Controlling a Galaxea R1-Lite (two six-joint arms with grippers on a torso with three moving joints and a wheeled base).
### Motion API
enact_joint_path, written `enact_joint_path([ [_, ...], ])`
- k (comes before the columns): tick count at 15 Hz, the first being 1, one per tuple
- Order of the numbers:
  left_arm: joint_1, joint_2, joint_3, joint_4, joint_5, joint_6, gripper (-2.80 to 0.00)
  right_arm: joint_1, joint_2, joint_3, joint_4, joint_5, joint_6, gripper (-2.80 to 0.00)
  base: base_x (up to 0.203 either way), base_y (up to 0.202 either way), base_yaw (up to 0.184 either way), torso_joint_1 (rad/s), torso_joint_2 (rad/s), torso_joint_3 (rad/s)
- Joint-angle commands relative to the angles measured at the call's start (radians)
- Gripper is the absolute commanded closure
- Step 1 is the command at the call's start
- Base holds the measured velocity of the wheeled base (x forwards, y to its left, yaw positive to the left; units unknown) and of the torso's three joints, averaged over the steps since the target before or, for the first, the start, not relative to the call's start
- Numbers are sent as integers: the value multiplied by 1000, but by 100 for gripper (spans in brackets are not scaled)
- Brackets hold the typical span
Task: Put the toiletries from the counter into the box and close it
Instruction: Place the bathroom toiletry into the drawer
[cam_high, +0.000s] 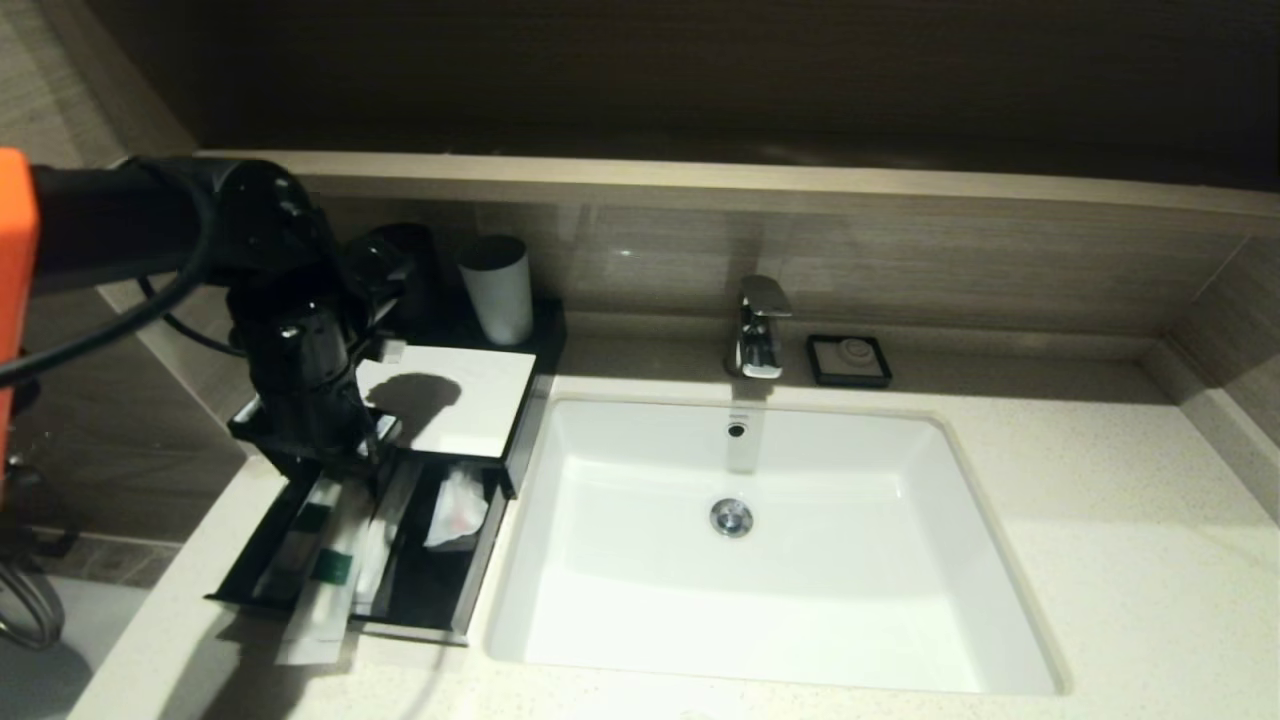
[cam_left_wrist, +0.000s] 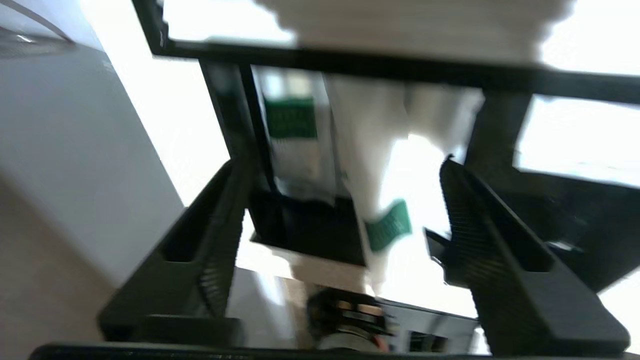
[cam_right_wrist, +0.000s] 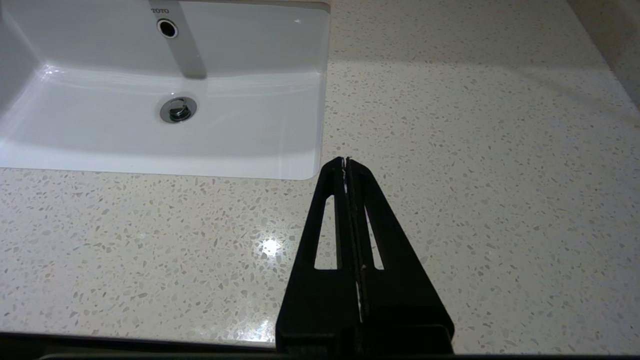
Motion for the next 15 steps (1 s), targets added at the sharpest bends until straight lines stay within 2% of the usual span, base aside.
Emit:
enact_joint_path([
  [1,-9,-43,12,17,-54,-80,-280,0,-1,0,0,0,0,0,0,0,0,0,0,0],
  [3,-17,-52,15,81,-140,-154,-280,0,-1,0,0,0,1,0,0,0,0,0,0,0],
  [6,-18,-94,19,126,-256,-208,-280,0,-1,0,0,0,1,0,0,0,0,0,0,0],
  [7,-18,-116,22,136,-282,-224,0,0,-1,0,0,0,1,0,0,0,0,0,0,0],
  [10,-19,-185,71,148,-313,-278,0,2,-1,0,0,0,1,0,0,0,0,0,0,0],
  [15,-19,-333,286,138,-316,-292,0,0,-1,0,0,0,0,0,0,0,0,0,0,0],
])
